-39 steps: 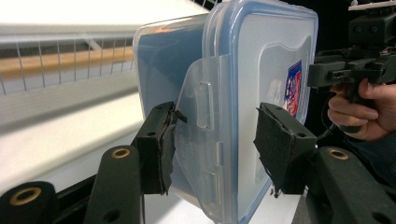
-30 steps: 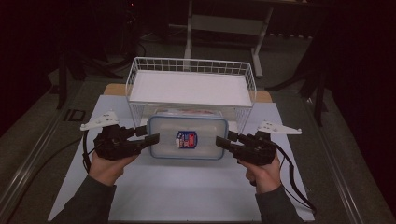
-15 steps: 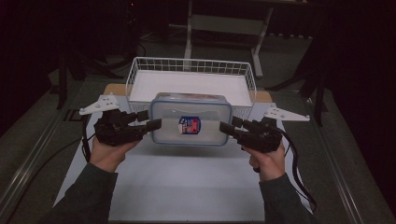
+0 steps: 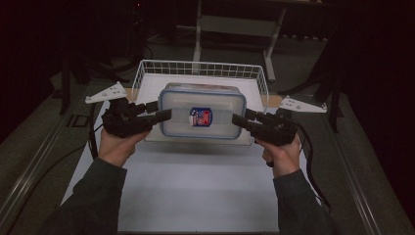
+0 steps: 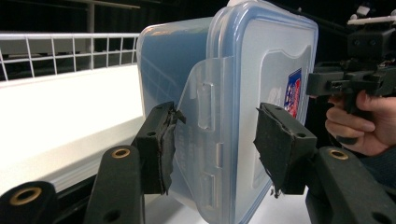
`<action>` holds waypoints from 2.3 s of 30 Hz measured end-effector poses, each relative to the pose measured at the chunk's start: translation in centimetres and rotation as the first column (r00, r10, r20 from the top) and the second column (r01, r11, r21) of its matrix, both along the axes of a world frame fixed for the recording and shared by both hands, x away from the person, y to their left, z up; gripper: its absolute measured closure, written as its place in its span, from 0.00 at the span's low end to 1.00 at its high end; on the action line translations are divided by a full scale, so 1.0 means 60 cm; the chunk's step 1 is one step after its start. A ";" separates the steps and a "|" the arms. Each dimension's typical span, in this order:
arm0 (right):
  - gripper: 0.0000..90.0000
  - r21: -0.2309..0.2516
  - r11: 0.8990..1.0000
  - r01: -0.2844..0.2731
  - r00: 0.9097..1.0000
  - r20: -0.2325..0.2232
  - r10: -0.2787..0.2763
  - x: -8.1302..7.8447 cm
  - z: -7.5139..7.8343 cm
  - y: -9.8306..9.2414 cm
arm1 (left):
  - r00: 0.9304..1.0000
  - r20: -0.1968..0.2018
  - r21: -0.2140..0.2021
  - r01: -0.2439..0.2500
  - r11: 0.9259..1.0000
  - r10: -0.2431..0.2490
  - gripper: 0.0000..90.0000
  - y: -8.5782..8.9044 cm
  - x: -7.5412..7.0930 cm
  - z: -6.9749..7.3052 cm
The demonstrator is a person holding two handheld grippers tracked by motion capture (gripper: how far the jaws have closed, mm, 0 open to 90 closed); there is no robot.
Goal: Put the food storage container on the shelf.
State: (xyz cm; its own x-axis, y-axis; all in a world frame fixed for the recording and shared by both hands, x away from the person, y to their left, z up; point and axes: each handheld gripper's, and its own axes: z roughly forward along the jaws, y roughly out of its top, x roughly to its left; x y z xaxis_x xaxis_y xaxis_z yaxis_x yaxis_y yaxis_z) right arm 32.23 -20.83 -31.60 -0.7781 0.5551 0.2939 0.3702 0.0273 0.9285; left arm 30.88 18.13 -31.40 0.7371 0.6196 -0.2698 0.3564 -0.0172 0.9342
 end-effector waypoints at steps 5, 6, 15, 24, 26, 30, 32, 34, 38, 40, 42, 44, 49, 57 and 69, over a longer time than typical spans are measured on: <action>0.57 0.002 1.000 -0.002 1.000 0.001 0.002 0.015 0.006 0.000 | 1.000 0.000 -0.002 -0.003 1.000 0.003 0.54 0.000 0.014 0.005; 0.57 0.004 1.000 -0.002 1.000 0.005 0.002 0.019 0.007 0.000 | 1.000 0.000 -0.002 -0.003 1.000 0.003 0.54 0.000 0.014 0.005; 0.57 0.018 1.000 0.011 1.000 0.007 -0.011 0.050 0.019 -0.002 | 1.000 -0.005 -0.024 -0.010 1.000 0.010 0.54 -0.002 0.049 0.011; 0.57 0.044 0.999 0.022 0.999 -0.026 -0.021 0.088 0.015 0.000 | 0.999 -0.050 -0.035 -0.023 0.999 0.021 0.54 0.000 0.086 0.007; 0.57 0.044 0.999 0.031 0.999 -0.032 -0.030 0.095 0.013 0.002 | 0.998 -0.067 -0.049 -0.024 0.999 0.020 0.54 0.002 0.096 0.002; 0.57 0.041 0.998 0.044 0.998 -0.045 -0.042 0.108 0.010 0.007 | 0.996 -0.089 -0.066 -0.029 0.997 0.023 0.54 0.006 0.113 -0.006; 0.57 0.042 0.998 0.050 0.997 -0.053 -0.048 0.114 0.009 0.008 | 0.995 -0.098 -0.067 -0.031 0.997 0.024 0.54 0.006 0.119 -0.008; 0.57 0.042 0.998 0.052 0.997 -0.056 -0.049 0.116 0.008 0.008 | 0.994 -0.108 -0.059 -0.032 0.998 0.026 0.54 0.007 0.125 -0.012; 0.57 0.042 0.997 0.060 0.995 -0.079 -0.056 0.127 0.003 0.010 | 0.991 -0.131 -0.060 -0.046 0.997 0.038 0.54 0.007 0.134 -0.019; 0.57 0.047 0.996 0.071 0.993 -0.100 -0.066 0.135 -0.004 0.013 | 0.989 -0.144 -0.058 -0.056 0.997 0.047 0.54 0.007 0.138 -0.022; 0.57 0.046 0.996 0.073 0.992 -0.109 -0.068 0.139 -0.008 0.014 | 0.988 -0.146 -0.065 -0.061 0.996 0.051 0.54 0.009 0.140 -0.024; 0.57 0.047 0.996 0.072 0.991 -0.113 -0.066 0.141 -0.010 0.015 | 0.987 -0.148 -0.070 -0.066 0.995 0.055 0.54 0.010 0.142 -0.024; 0.57 0.042 0.997 0.068 0.989 -0.136 -0.062 0.149 -0.017 0.018 | 0.985 -0.152 -0.081 -0.094 0.992 0.080 0.54 0.010 0.144 -0.023; 0.56 0.070 0.994 0.085 0.983 -0.169 -0.072 0.161 -0.020 0.016 | 0.982 -0.155 -0.106 -0.126 0.986 0.109 0.54 0.005 0.149 -0.025; 0.53 -0.041 0.992 0.121 0.981 -0.146 -0.126 0.172 -0.030 0.021 | 0.972 -0.152 -0.104 -0.196 0.975 0.180 0.50 -0.012 0.154 -0.032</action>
State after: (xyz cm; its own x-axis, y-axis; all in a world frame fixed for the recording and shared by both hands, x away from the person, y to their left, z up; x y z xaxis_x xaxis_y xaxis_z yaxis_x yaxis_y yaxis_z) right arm 42.56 -19.55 -33.40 -0.6521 0.6555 0.3809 0.5056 0.0017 0.8628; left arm 40.10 17.43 -33.35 0.5598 0.7010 -0.4418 0.4706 0.1698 0.8658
